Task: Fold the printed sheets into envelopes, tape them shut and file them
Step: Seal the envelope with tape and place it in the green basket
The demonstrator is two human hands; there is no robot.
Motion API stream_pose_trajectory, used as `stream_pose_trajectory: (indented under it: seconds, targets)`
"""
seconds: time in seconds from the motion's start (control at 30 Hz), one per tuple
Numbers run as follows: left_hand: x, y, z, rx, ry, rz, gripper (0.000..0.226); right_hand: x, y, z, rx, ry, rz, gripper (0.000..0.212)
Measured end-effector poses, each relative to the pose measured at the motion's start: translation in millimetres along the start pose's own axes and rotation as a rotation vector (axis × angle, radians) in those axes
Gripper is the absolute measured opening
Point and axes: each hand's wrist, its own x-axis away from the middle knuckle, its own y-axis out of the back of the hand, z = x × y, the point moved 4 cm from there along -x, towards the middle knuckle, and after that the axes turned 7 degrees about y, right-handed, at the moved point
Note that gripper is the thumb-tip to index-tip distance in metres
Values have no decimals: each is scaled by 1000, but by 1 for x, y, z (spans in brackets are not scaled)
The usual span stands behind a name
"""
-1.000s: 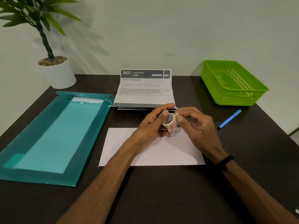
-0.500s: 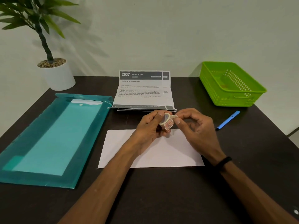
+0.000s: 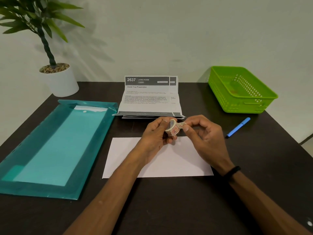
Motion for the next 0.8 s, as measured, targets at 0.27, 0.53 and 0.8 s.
stream_pose_trajectory:
  seconds: [0.27,0.53,0.8]
  targets:
    - [1,0,-1,-15,20,-14,30,1,1,-4,-5,-34,-22,8]
    - [3,0,-2,48,-1,18,32,1,-2,-1,16,-57,-14,66]
    - [4,0,-3,156,-5,-35,22,5,-6,9,375,296,-11,30]
